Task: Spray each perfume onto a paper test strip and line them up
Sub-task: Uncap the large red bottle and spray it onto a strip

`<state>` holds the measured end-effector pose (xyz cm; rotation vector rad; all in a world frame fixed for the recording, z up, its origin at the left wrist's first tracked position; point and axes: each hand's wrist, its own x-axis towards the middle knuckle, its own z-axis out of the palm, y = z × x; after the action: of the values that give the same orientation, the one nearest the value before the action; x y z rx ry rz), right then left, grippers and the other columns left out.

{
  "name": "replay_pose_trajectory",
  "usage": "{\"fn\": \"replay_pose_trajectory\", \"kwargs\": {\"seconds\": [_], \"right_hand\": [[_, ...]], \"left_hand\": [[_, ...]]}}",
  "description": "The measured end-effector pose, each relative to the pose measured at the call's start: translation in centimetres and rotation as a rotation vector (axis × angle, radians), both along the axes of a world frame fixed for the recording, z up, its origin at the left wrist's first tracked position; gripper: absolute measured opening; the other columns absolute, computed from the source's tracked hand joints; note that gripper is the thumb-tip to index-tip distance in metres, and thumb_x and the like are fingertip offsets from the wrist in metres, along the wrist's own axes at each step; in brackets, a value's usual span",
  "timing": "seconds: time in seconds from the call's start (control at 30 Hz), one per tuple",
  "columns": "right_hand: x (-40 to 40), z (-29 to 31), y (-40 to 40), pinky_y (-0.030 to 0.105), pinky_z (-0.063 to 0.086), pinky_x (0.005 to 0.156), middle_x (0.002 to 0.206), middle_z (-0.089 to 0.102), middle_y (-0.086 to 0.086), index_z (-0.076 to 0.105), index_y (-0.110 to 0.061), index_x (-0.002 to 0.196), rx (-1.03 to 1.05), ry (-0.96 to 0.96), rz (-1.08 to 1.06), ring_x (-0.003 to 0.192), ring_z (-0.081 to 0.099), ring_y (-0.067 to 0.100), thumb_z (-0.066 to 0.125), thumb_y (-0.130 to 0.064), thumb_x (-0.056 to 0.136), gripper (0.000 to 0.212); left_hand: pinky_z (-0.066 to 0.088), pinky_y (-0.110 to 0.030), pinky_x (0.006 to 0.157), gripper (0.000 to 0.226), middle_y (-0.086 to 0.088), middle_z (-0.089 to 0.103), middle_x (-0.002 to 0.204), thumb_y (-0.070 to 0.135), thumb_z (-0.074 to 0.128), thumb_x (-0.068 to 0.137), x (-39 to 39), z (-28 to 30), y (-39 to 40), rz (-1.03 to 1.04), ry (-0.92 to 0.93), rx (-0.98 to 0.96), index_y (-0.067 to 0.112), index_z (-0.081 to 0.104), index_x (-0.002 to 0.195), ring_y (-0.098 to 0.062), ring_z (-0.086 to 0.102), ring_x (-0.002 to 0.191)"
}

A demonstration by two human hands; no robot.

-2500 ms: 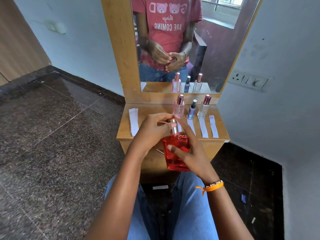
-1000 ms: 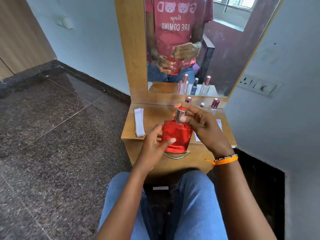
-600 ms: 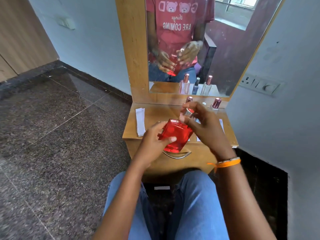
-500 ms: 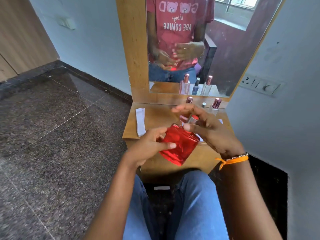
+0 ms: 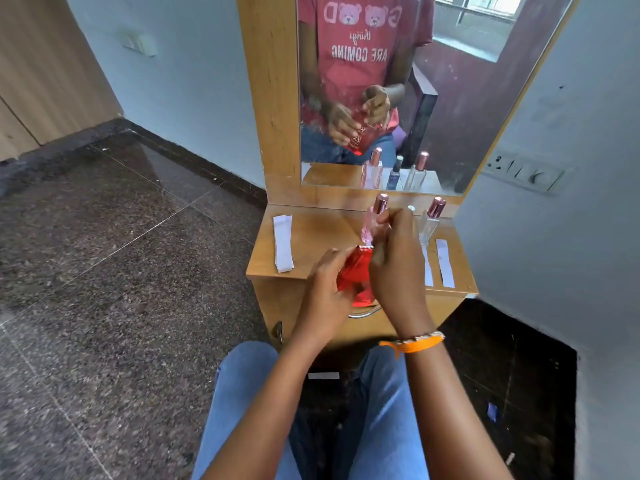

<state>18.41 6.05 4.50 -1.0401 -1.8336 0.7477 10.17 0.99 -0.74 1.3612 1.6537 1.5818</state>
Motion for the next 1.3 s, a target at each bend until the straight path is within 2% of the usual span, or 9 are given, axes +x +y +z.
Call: {"fn": "replay_pose_trajectory", "kwargs": {"seconds": [0.1, 0.2, 0.27, 0.37, 0.6, 0.77, 0.93, 1.17, 1.3], "right_hand": [[2.8, 0.9, 2.0, 0.025, 0.045, 0.085, 0.112, 0.057, 0.006, 0.052, -0.020, 0.119, -0.250, 0.106, 0.520, 0.098, 0.052, 0.009, 0.051, -0.007, 0.094, 0.028], [4.5, 1.4, 3.6, 0.030, 0.047, 0.090, 0.119, 0.062, 0.016, 0.060, -0.033, 0.119, -0.378, 0.175, 0.800, 0.102, 0.055, 0.016, 0.053, -0.015, 0.090, 0.036], [4.4, 1.2, 3.9, 0.023, 0.045, 0.090, 0.110, 0.065, 0.024, 0.068, -0.027, 0.109, -0.337, 0.183, 0.746, 0.096, 0.059, 0.014, 0.056, -0.016, 0.088, 0.027], [3.3, 0.8, 3.5, 0.015, 0.048, 0.086, 0.097, 0.074, -0.003, 0.070, -0.019, 0.102, -0.293, 0.239, 0.601, 0.098, 0.066, 0.006, 0.058, -0.006, 0.089, 0.022], [0.4, -0.1, 1.3, 0.037, 0.054, 0.088, 0.106, 0.071, 0.011, 0.068, -0.014, 0.106, -0.273, 0.316, 0.073, 0.097, 0.067, 0.019, 0.064, -0.001, 0.085, 0.025], [2.8, 1.1, 3.9, 0.021, 0.052, 0.089, 0.113, 0.069, 0.011, 0.063, -0.006, 0.119, -0.320, 0.221, 0.393, 0.102, 0.063, 0.014, 0.061, -0.003, 0.088, 0.032], [4.2, 1.7, 5.5, 0.032, 0.051, 0.097, 0.113, 0.070, 0.005, 0.063, -0.015, 0.117, -0.511, 0.280, 0.883, 0.113, 0.062, 0.019, 0.053, -0.001, 0.087, 0.035], [2.8, 0.7, 3.4, 0.027, 0.054, 0.082, 0.086, 0.074, -0.001, 0.066, -0.013, 0.103, -0.418, 0.433, 0.540, 0.088, 0.066, 0.012, 0.058, 0.006, 0.085, 0.027], [1.6, 0.4, 1.7, 0.046, 0.050, 0.089, 0.102, 0.066, 0.031, 0.063, -0.010, 0.110, -0.310, 0.410, 0.255, 0.091, 0.059, 0.024, 0.059, 0.007, 0.086, 0.029]], "left_hand": [[0.047, -0.036, 0.091, 0.046, -0.003, 0.063, 0.107, 0.022, 0.067, 0.072, -2.0, 0.4, -0.8, -0.139, -0.097, -0.131, 0.027, 0.059, 0.117, -0.016, 0.059, 0.096], [0.045, -0.036, 0.089, 0.038, -0.001, 0.067, 0.106, 0.022, 0.069, 0.072, -3.4, 0.6, -1.4, -0.279, -0.200, -0.185, 0.035, 0.064, 0.107, -0.017, 0.055, 0.096], [0.047, -0.042, 0.091, 0.039, -0.009, 0.067, 0.108, 0.018, 0.069, 0.073, -3.3, 0.4, -1.6, -0.309, -0.286, -0.171, 0.027, 0.064, 0.111, -0.025, 0.054, 0.098], [0.048, -0.042, 0.090, 0.046, -0.012, 0.066, 0.109, 0.015, 0.069, 0.074, -2.4, -0.2, -1.4, -0.217, -0.366, -0.129, 0.019, 0.061, 0.119, -0.025, 0.056, 0.098], [0.049, -0.049, 0.092, 0.044, -0.022, 0.064, 0.112, 0.000, 0.066, 0.079, 0.2, -0.7, -0.2, -0.012, -0.404, -0.066, 0.023, 0.059, 0.116, -0.033, 0.062, 0.101], [0.051, -0.044, 0.091, 0.042, -0.021, 0.064, 0.115, 0.004, 0.065, 0.082, -1.0, 0.1, -0.5, -0.092, -0.426, -0.156, 0.016, 0.058, 0.122, -0.035, 0.059, 0.108], [0.053, -0.029, 0.084, 0.042, -0.008, 0.066, 0.108, 0.013, 0.064, 0.078, -2.8, 1.1, -1.3, -0.388, -0.499, -0.193, 0.013, 0.057, 0.120, -0.017, 0.062, 0.101], [0.047, -0.053, 0.096, 0.049, -0.021, 0.061, 0.119, 0.010, 0.067, 0.080, -0.8, 0.5, -1.0, -0.083, -0.403, -0.092, 0.009, 0.053, 0.128, -0.039, 0.056, 0.111], [0.049, -0.052, 0.094, 0.044, -0.020, 0.062, 0.116, 0.014, 0.066, 0.078, 0.8, 0.4, -0.7, -0.023, -0.385, -0.045, 0.020, 0.057, 0.120, -0.034, 0.060, 0.108]]}}
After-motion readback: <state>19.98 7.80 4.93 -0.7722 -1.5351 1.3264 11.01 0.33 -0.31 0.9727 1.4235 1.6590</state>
